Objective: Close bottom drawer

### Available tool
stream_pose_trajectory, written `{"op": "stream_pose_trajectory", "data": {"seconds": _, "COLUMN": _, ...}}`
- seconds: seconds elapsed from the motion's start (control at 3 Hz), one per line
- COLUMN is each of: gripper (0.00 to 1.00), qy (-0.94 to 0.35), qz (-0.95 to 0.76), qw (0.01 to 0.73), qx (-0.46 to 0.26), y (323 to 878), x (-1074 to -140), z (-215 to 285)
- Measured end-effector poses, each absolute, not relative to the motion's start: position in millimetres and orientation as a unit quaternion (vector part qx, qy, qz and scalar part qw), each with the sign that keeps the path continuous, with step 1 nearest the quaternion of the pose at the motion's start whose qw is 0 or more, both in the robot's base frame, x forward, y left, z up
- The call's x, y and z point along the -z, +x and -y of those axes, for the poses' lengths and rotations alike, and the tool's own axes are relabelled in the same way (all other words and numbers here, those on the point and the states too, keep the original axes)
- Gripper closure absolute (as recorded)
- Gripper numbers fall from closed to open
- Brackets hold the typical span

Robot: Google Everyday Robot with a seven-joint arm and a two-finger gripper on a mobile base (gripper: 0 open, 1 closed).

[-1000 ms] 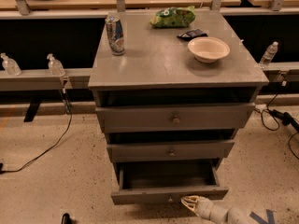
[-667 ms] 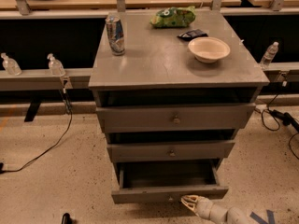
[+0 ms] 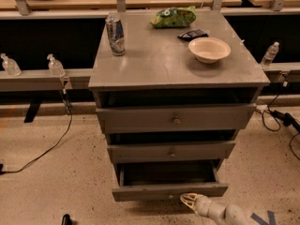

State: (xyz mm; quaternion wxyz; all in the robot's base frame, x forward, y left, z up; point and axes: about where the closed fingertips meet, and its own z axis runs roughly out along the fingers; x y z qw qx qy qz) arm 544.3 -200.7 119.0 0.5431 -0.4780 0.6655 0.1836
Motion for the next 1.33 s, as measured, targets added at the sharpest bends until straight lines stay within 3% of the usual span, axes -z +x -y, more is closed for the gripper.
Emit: {"op": "stream_pose_trajectory", "data": {"seconds": 1.33, "gripper": 1.0, "qy": -0.508, "qz": -0.666, "qw": 0.518, "qx": -0.176, "y": 579.0, "x": -113.1, "z": 189.7}}
